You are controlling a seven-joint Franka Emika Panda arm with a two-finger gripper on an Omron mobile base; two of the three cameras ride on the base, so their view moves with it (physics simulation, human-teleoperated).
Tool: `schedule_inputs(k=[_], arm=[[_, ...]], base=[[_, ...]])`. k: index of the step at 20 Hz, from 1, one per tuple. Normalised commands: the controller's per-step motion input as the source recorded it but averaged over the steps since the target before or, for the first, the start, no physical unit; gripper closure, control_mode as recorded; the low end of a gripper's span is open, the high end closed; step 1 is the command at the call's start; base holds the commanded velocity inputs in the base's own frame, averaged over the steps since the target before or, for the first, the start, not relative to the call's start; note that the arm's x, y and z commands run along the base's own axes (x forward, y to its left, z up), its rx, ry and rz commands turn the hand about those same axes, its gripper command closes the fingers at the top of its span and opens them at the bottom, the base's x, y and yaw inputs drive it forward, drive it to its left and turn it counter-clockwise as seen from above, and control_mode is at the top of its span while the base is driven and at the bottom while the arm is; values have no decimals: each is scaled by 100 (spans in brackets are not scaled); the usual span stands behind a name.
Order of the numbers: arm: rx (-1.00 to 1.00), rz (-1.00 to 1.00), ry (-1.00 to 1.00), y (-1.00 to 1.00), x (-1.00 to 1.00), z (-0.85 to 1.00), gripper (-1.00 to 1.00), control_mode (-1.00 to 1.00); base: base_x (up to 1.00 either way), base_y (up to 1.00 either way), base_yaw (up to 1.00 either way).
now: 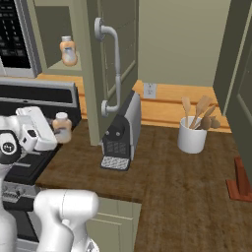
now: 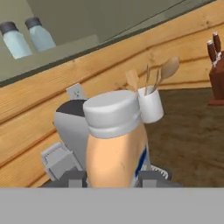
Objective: Put the shaker and condiment bottle from the counter next to their counterparts in the cabinet.
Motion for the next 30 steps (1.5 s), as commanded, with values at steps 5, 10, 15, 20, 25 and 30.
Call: schedule_inputs(k=[5,10,15,20,25,30], arm=[[-6,14,6,2,-3,80,100,-100],[-5,19,1,0,-16,76,100,-100],[-2,17,1,0,-49,73,100,-100],[0,16,0,0,-68,68,100,-100],[0,15,0,0,-70,71,100,-100],[-3,3,-4,3,8,27,100,-100]], base=[[0,0,0],[0,0,0],[0,0,0],[0,0,0],[0,0,0],[0,0,0]])
